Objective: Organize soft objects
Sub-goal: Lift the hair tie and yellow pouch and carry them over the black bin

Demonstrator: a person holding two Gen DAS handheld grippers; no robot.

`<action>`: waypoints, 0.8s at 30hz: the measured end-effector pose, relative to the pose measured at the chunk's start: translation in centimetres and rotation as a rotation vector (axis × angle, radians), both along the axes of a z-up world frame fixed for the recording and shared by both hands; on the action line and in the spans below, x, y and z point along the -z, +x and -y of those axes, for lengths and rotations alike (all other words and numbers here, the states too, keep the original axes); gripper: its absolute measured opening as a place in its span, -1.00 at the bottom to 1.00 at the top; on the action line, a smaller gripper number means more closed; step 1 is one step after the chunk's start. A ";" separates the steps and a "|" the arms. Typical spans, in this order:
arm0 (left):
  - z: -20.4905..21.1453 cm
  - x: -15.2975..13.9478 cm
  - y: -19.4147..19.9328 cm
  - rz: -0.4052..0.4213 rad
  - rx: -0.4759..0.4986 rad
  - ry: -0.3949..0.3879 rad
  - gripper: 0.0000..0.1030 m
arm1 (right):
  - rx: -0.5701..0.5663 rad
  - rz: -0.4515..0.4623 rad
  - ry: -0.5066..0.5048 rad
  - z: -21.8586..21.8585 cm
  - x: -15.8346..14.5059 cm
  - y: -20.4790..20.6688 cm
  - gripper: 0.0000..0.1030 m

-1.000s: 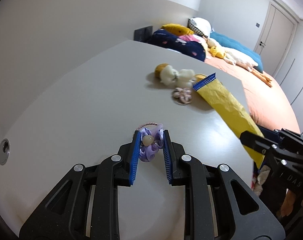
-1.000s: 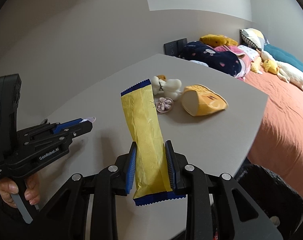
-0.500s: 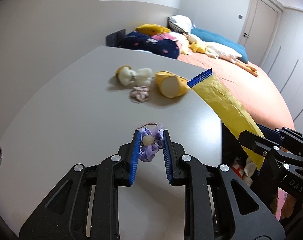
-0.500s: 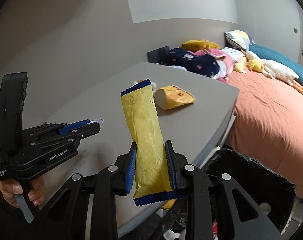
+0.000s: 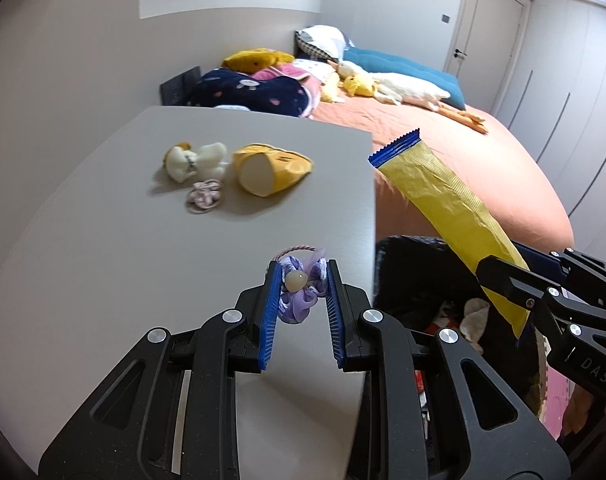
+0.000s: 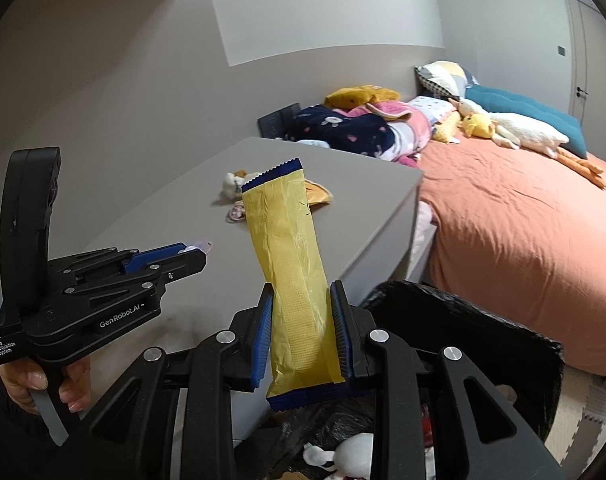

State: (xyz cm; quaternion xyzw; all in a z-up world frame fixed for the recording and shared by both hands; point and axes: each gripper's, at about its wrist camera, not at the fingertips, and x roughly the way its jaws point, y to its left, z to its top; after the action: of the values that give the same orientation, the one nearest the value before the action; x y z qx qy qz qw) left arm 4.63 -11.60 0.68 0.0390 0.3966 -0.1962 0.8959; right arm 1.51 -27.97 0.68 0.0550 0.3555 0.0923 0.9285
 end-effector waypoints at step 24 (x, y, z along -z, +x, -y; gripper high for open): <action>10.8 0.2 -2.6 -0.022 0.223 0.004 -0.57 | 0.228 0.018 0.013 10.3 -0.6 -5.7 -0.43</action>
State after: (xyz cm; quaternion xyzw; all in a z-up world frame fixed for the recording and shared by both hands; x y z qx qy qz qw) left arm 2.00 -22.39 0.50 0.0824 0.3999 -0.2941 0.8641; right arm -4.23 -38.30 1.25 0.1005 0.3378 -0.0112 0.9358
